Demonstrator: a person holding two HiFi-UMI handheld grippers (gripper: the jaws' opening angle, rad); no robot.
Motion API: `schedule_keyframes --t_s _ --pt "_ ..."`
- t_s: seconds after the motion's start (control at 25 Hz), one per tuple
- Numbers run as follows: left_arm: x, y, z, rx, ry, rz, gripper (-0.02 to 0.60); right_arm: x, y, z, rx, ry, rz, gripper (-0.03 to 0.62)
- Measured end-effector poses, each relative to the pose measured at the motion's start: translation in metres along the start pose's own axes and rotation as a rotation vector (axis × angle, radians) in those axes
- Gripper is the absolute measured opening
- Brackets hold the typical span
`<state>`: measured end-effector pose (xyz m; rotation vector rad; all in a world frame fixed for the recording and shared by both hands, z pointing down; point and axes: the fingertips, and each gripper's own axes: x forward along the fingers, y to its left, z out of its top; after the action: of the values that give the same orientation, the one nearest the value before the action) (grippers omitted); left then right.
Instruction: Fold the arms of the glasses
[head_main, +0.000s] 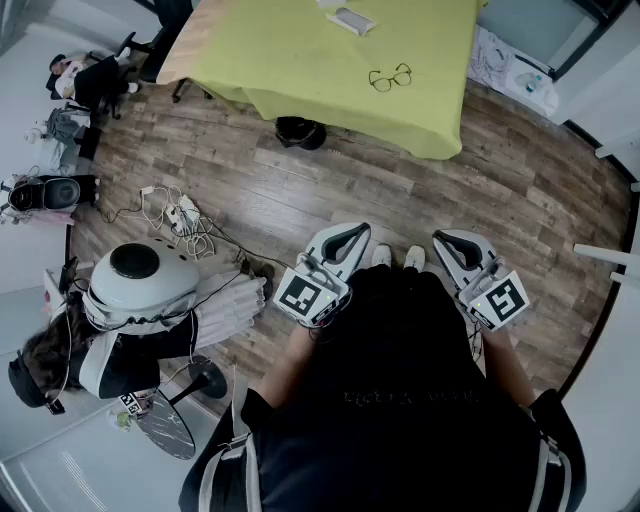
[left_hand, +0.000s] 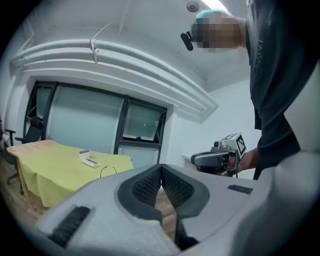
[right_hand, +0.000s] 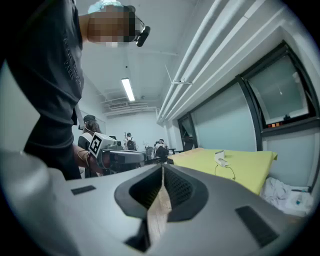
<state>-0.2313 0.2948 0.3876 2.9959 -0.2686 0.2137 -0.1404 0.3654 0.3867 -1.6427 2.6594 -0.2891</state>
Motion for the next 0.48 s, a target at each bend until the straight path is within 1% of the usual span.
schedule_keyframes --t_s 0.12,0.24,0.36,0.48 --pt "0.010 -0.011 -0.002 0.001 0.012 -0.001 0.018 -0.011 -0.005 -0.002 -0.010 -0.009 0.022 0.031" --pt "0.016 -0.017 -0.003 -0.004 0.005 0.017 0.018 -0.021 -0.012 -0.006 -0.026 -0.012 0.039 0.031" --pt "0.017 -0.023 -0.005 -0.007 0.002 0.032 0.018 -0.026 -0.018 -0.010 -0.028 -0.017 0.035 0.031" --pt "0.022 -0.030 -0.008 -0.007 0.000 0.030 0.018 -0.035 -0.021 -0.007 -0.015 -0.037 0.027 0.031"
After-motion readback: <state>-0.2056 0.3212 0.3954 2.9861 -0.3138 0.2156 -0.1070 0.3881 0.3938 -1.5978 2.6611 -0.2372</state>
